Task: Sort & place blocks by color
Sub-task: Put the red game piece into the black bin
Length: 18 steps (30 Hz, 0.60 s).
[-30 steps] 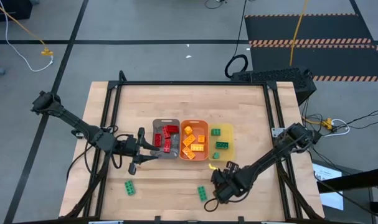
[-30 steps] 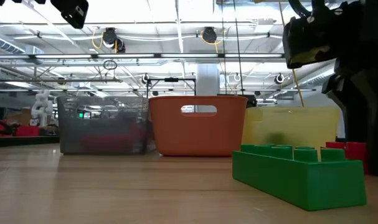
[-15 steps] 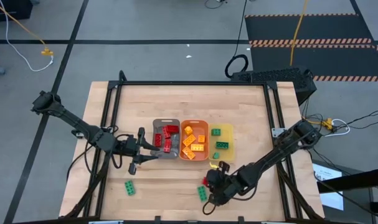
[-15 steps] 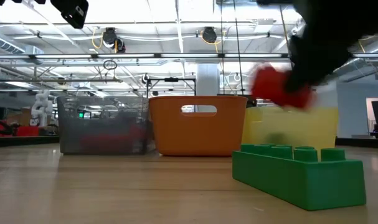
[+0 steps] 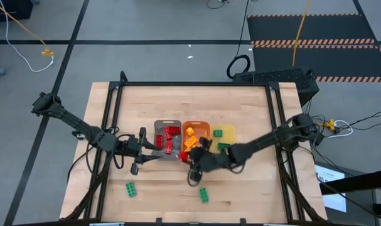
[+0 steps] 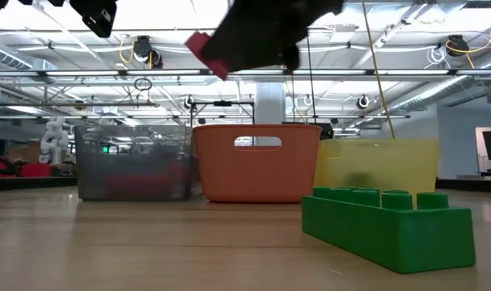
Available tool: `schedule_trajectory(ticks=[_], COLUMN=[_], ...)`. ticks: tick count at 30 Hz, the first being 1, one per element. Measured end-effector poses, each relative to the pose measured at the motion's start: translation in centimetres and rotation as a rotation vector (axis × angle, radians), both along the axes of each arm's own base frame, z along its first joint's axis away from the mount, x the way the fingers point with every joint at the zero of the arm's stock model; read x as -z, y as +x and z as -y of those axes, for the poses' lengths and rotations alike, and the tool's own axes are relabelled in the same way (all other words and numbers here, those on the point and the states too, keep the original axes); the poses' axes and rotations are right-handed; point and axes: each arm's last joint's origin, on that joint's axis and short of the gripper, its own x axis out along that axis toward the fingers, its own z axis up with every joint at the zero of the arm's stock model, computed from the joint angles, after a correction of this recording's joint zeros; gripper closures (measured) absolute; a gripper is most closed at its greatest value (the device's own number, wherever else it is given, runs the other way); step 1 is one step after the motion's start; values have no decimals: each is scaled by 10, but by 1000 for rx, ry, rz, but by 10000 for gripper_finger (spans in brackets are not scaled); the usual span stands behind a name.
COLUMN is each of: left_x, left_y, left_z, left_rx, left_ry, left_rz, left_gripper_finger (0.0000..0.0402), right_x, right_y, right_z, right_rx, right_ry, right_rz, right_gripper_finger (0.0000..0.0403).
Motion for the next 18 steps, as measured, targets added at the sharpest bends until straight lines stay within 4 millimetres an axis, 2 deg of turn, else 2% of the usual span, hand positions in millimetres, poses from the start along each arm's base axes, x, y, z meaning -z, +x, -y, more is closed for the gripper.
schedule_trajectory(ticks=[8,18], left_x=[0,0], left_y=[0,1], left_z=[0,-2], left_rx=[1,-8], left_ry=[17,27], left_rz=[2,1], left_gripper_finger=[259,259], right_x=[-8,28], right_y=[23,45], right_z=[43,59], right_rx=[-45,-66], right_ry=[17,39], right_rz=[121,123], right_gripper_finger=[280,280])
